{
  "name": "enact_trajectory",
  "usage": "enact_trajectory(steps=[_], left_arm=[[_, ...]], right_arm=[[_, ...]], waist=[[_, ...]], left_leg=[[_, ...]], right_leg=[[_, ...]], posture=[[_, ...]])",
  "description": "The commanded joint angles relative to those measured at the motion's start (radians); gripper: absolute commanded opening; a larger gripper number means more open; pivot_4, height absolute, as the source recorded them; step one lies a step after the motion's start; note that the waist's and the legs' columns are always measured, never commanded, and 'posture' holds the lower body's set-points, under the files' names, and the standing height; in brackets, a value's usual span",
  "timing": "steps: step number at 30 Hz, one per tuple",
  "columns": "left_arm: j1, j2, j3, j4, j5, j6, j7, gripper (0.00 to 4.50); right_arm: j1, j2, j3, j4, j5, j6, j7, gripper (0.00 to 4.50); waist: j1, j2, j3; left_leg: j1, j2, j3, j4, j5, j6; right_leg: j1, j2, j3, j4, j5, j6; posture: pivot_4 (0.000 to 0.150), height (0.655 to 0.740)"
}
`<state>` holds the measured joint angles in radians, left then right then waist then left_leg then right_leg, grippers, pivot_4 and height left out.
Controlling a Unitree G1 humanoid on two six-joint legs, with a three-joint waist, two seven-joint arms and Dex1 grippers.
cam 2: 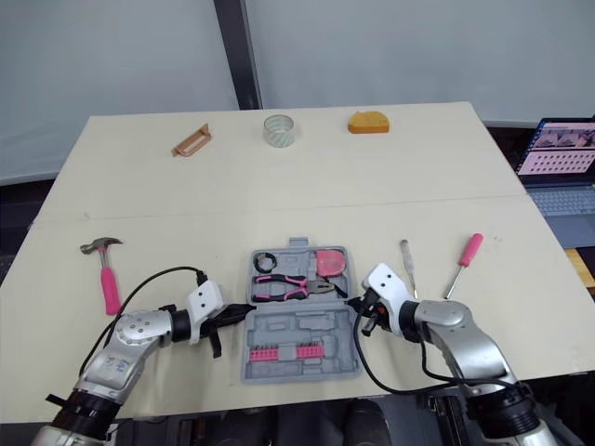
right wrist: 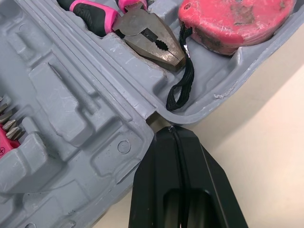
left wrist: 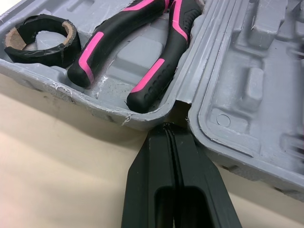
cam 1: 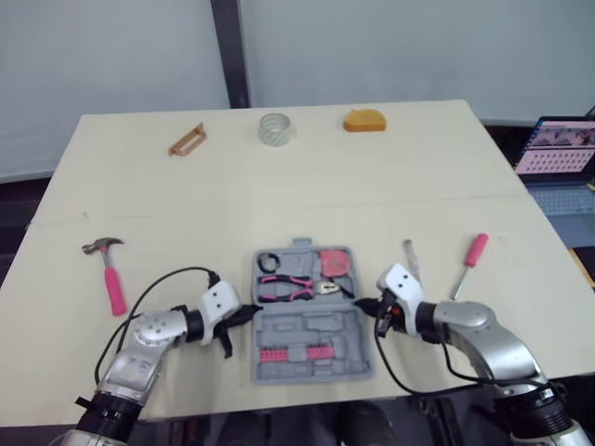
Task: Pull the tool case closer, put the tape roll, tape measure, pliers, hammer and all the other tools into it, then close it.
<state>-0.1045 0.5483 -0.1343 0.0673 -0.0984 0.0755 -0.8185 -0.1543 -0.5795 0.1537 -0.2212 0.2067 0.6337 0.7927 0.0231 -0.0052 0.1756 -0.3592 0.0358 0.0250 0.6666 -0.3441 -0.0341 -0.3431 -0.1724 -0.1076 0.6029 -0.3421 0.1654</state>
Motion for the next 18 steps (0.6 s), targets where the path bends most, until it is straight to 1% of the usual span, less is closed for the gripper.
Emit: enact_trajectory(steps=[1,18], left_arm=[[-0.002,-0.009,0.008,-0.001,0.002,0.003,0.015,0.04],[-0.003,-0.007,0.018,0.004,0.002,0.004,0.024,0.04]], right_arm=[[-0.009,0.013,0.002,-0.034,0.017,-0.012,-0.002,0.00],[-0.034,0.041,0.019,-0.003,-0.009,-0.020,-0.012,0.00]], waist=[[0.000,0.000,0.000],[0.000,0.000,0.000]], left_leg=[[0.000,0.000,0.000,0.000,0.000,0.000],[0.000,0.000,0.000,0.000,0.000,0.000]], right_leg=[[0.000,0.000,0.000,0.000,0.000,0.000],[0.000,0.000,0.000,0.000,0.000,0.000]], posture=[[0.150,0.7400],[0.150,0.7400]])
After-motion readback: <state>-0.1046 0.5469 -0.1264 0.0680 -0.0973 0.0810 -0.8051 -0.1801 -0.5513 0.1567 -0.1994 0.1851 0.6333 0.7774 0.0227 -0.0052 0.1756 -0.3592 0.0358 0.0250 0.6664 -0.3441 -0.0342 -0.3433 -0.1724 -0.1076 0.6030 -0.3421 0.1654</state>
